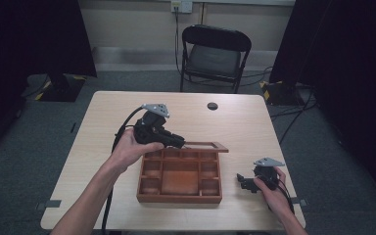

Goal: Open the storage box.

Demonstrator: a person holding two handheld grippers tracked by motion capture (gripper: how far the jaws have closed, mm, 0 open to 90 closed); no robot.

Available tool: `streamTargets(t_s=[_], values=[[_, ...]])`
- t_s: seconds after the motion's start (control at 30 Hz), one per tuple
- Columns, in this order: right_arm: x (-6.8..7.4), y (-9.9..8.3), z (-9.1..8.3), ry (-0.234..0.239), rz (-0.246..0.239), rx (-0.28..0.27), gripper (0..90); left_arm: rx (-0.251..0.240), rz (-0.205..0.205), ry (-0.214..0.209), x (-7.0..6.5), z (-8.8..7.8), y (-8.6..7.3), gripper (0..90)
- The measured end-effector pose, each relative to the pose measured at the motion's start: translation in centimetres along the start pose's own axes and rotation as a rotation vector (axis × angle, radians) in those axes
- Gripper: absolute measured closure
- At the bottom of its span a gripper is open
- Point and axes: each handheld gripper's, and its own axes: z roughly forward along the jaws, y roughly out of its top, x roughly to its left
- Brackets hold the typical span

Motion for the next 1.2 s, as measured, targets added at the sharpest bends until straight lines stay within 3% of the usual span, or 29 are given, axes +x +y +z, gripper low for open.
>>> streamTargets(t_s=[0.63,1.2], values=[[-0.01,0.02,0.02,-0.001,-0.001,0.002,6.4,-0.02,-0.013,-0.007,0.56,-0.2,0.32,82.4],[0.0,0.02,0.02,-0.001,0.001,0.003,6.3,-0.041,-0.004,0.022,0.76,-0.48,0.89,84.0]])
